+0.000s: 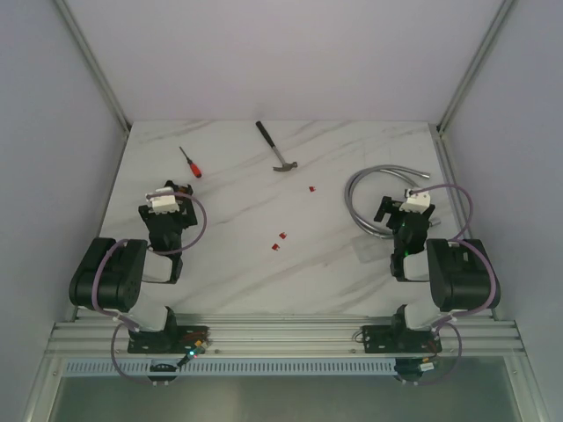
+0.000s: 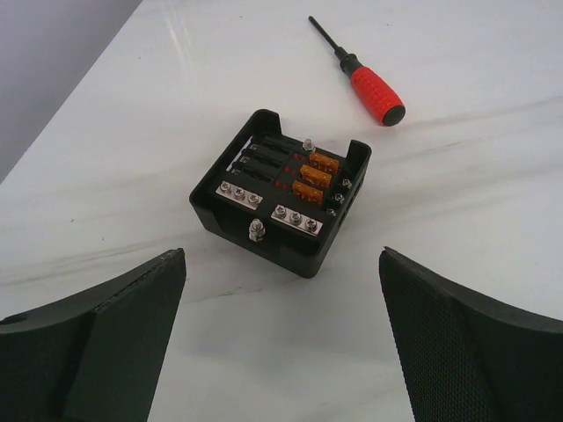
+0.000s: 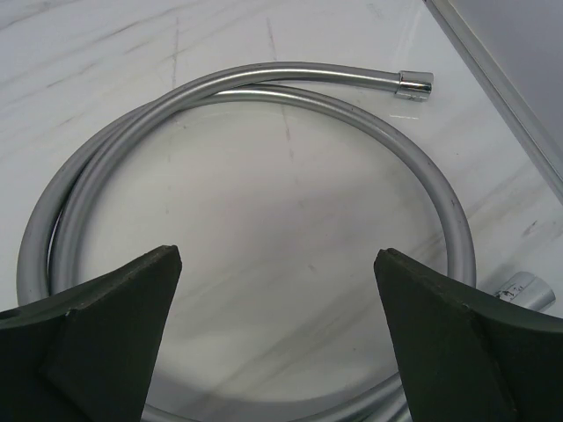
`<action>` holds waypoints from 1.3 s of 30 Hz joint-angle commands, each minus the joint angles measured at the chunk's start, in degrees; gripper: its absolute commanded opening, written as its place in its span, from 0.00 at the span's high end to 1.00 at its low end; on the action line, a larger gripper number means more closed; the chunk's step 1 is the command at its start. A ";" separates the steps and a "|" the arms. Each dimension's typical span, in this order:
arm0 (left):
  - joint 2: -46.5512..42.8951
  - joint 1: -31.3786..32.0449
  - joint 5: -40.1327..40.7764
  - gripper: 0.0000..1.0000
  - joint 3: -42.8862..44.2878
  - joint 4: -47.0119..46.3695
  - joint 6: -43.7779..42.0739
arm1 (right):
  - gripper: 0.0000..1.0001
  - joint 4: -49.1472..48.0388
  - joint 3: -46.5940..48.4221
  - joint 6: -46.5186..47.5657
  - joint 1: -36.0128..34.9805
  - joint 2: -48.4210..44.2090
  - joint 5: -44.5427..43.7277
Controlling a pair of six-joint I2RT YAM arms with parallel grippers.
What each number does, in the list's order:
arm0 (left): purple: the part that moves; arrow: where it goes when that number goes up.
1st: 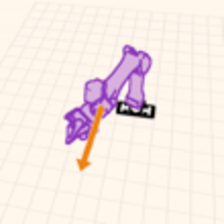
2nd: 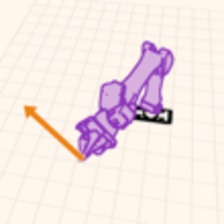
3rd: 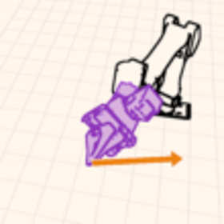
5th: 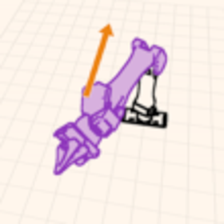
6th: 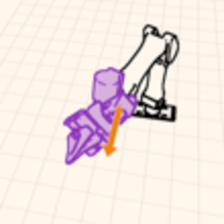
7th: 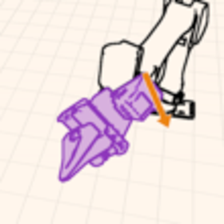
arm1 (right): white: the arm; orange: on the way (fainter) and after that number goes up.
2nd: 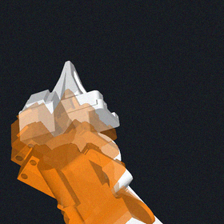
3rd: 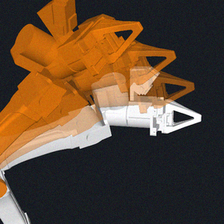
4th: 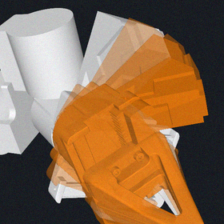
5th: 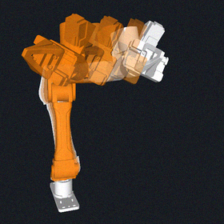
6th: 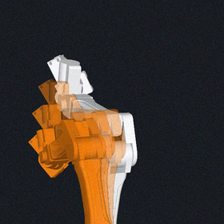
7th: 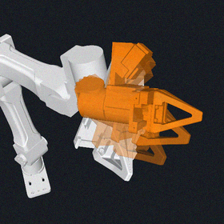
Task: Snap on the fuse box
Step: Move the fuse box base at the center of the board.
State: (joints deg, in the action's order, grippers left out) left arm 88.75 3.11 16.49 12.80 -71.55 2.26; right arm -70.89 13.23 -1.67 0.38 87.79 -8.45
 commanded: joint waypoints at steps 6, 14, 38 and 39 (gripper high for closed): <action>0.11 0.14 -1.08 0.00 0.39 -2.41 -0.74 | 0.00 -1.81 0.50 0.52 -0.18 -0.58 -1.30; 0.03 0.14 -1.14 0.00 0.33 -2.37 -0.70 | 0.00 -1.02 0.78 0.62 -0.21 -1.18 -0.64; -8.33 -0.41 12.74 0.00 26.28 40.47 16.34 | 0.00 33.45 16.06 -7.78 -2.95 -16.33 4.34; -8.33 -1.19 12.92 0.00 26.73 41.46 18.85 | 0.00 34.11 16.16 -7.94 -3.33 -16.55 4.86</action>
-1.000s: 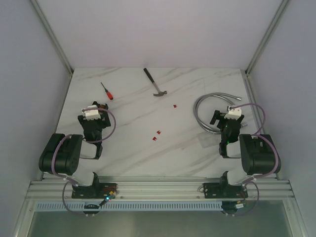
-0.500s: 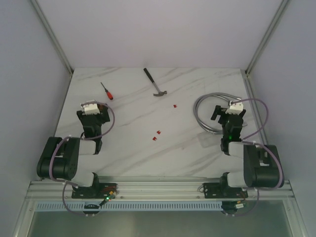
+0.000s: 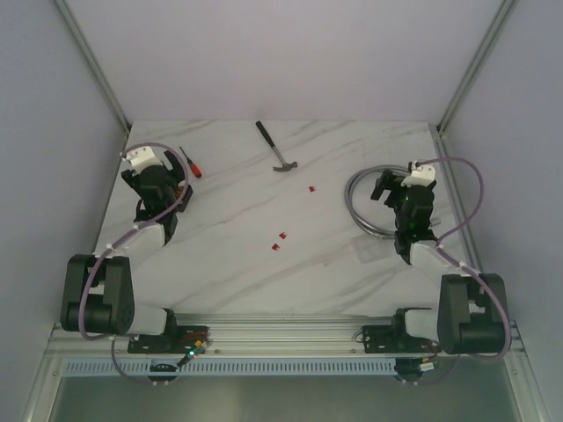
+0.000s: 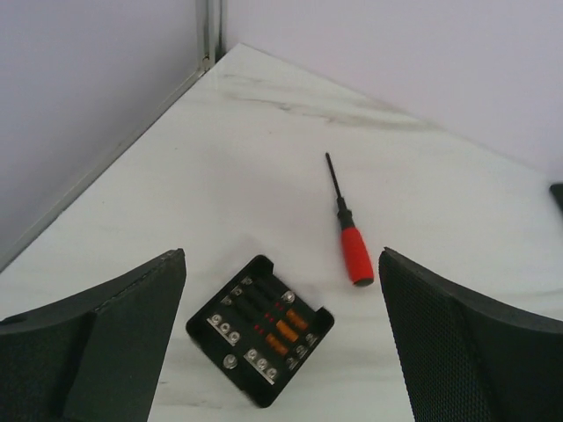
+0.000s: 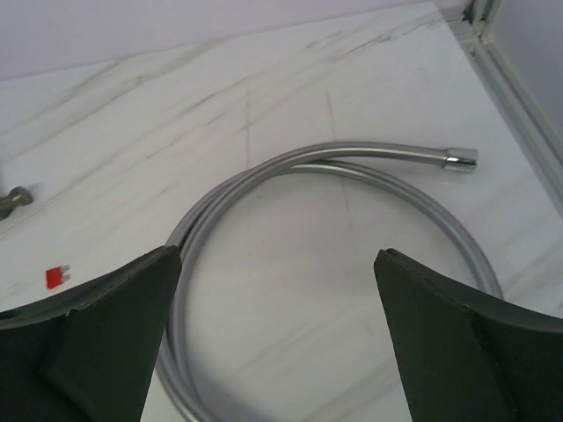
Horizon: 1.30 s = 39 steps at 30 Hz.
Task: Snap on the fuse box
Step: Move the fuse box base at the center of the board.
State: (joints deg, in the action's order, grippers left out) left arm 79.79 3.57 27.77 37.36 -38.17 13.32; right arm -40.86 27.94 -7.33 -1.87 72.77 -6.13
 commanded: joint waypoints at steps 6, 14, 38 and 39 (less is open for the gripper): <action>8.74 -7.24 -5.28 0.00 9.34 16.11 14.02 | 0.00 5.99 1.13 -2.43 -3.51 -1.33 5.90; 18.67 -11.40 -11.92 0.00 16.30 18.36 14.24 | 0.00 5.02 0.66 -2.62 -5.74 0.15 8.17; 25.09 -9.56 -28.28 0.00 18.67 24.73 10.05 | 0.00 3.84 0.66 -4.86 -6.39 3.16 11.53; 25.07 -8.96 -27.99 0.00 18.64 25.13 9.68 | 0.00 3.90 0.70 -4.94 -6.42 3.31 11.57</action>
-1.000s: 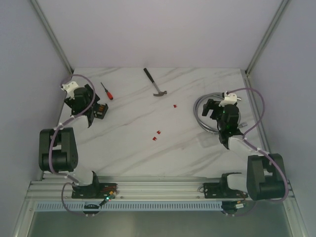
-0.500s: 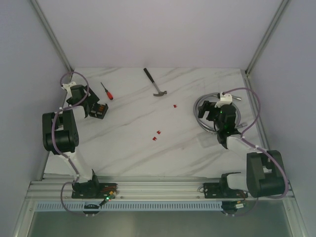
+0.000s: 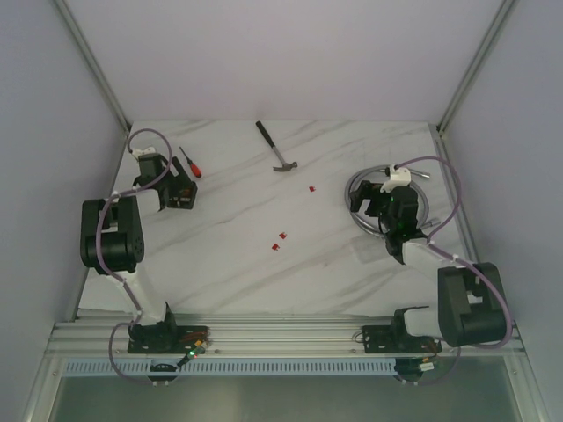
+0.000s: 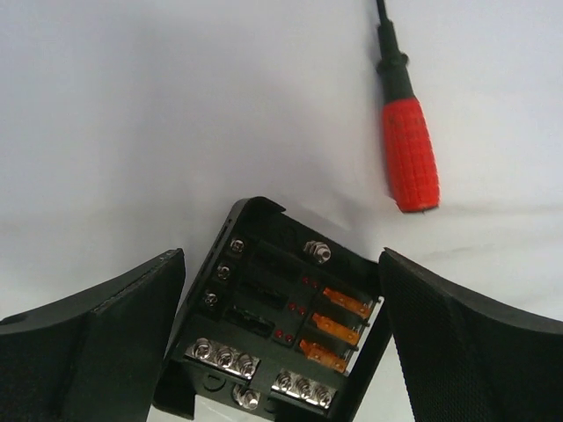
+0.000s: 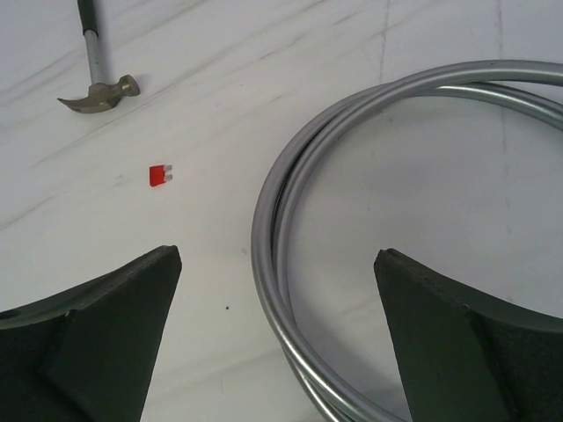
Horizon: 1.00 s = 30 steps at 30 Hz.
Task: Snap on the fuse box
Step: Move the fuse box base at the center of the board.
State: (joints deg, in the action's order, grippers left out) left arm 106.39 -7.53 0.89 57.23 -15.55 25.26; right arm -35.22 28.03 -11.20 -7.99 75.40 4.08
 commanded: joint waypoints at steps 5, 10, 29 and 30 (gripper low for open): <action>-1.41 5.11 0.11 0.02 -0.65 3.90 -4.19 | 0.00 -1.61 0.76 -1.50 -0.36 0.61 2.20; -0.96 7.26 0.92 0.06 0.21 4.82 -5.07 | 0.00 -1.43 0.71 -1.71 -0.50 0.37 2.50; 0.30 25.15 3.23 0.08 1.44 11.63 -12.18 | 0.00 -0.15 1.12 -1.89 -0.78 -0.03 3.62; 0.57 26.33 2.87 0.08 1.52 11.84 -12.66 | 0.00 0.03 1.16 -1.89 -0.90 0.01 3.77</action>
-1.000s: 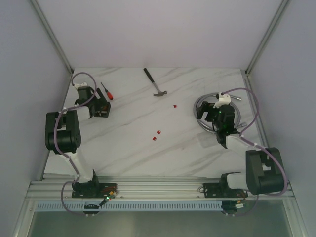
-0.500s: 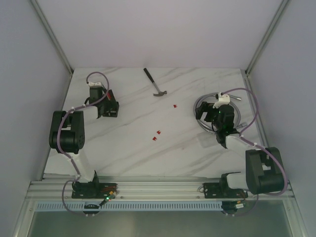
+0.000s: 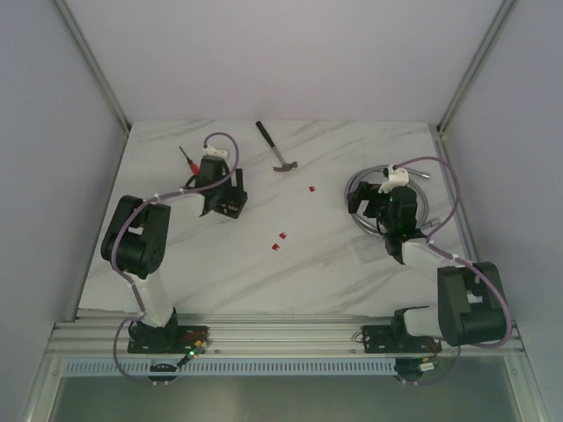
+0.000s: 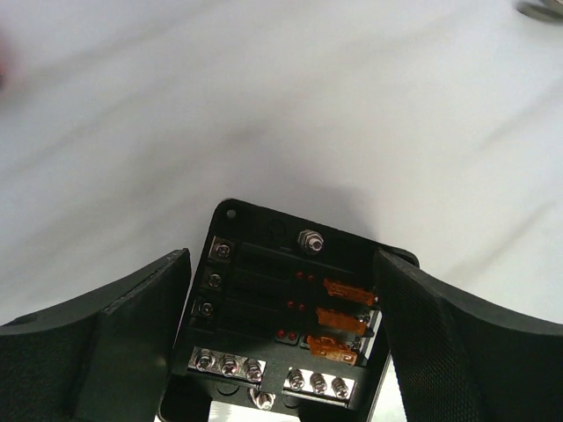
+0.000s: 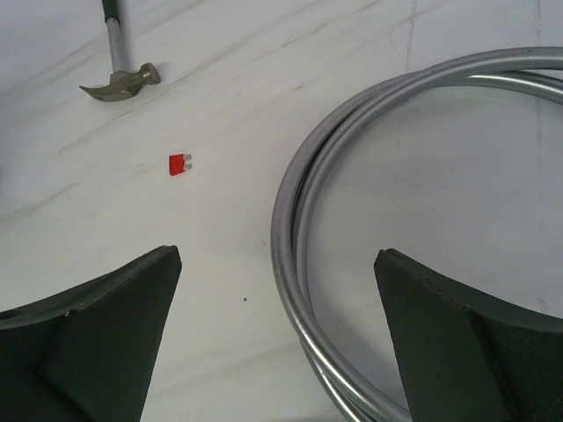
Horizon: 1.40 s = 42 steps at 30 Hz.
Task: Snap on the fuse box
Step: Move the fuse box base at the center of the board.
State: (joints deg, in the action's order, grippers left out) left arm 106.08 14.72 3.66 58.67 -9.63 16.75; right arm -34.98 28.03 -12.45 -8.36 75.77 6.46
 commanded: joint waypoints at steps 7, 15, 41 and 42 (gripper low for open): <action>4.01 11.36 -5.29 0.07 2.43 6.46 -7.55 | 0.00 0.13 1.32 -0.90 -1.55 -0.14 2.15; 5.71 17.90 -13.24 0.06 3.90 6.94 -13.01 | 0.00 2.18 2.00 -0.48 -2.91 -0.89 2.04; 6.37 25.18 -18.07 0.05 4.67 9.03 -16.59 | 0.00 5.26 5.07 0.54 -8.90 0.98 0.01; 6.66 25.09 -17.07 0.05 5.08 9.01 -16.68 | 0.01 5.27 5.22 0.58 -9.09 1.25 -0.04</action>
State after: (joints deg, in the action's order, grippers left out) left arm 111.04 39.62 -15.35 64.58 -7.40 2.17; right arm -29.56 30.76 -12.38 -16.56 75.92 7.29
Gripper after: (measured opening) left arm 0.949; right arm 0.996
